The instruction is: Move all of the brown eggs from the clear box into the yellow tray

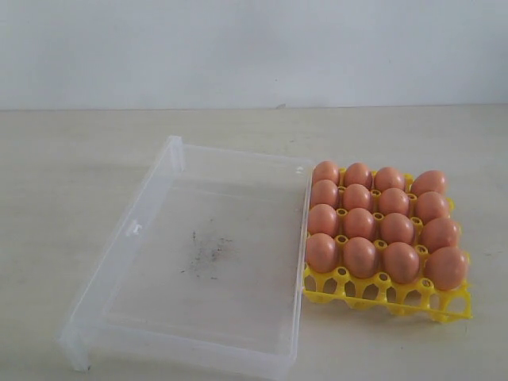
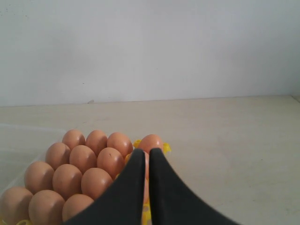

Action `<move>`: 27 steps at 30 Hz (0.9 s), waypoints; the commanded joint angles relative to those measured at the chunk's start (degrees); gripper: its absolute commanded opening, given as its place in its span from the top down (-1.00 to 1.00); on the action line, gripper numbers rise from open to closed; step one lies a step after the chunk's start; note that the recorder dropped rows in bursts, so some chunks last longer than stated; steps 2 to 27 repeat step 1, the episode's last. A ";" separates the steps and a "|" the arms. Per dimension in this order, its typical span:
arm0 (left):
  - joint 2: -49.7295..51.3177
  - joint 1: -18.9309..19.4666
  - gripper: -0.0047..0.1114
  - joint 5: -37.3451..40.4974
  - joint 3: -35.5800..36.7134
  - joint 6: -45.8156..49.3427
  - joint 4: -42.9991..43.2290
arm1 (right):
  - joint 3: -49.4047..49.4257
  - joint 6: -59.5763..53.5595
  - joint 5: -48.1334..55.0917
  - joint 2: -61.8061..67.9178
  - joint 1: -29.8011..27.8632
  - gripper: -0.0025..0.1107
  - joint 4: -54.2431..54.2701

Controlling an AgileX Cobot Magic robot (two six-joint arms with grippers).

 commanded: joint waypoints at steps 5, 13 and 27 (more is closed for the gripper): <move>-0.14 0.11 0.85 -0.12 0.20 -0.51 -0.51 | -0.02 -0.11 -0.30 -0.20 -0.16 0.93 -0.02; -0.14 0.11 0.85 -0.12 0.20 -0.51 -0.51 | -0.02 -0.11 -0.30 -0.20 -0.16 0.93 -0.02; -0.14 0.11 0.85 -0.12 0.20 -0.51 -0.51 | -0.02 -0.11 -0.30 -0.20 -0.16 0.93 -0.02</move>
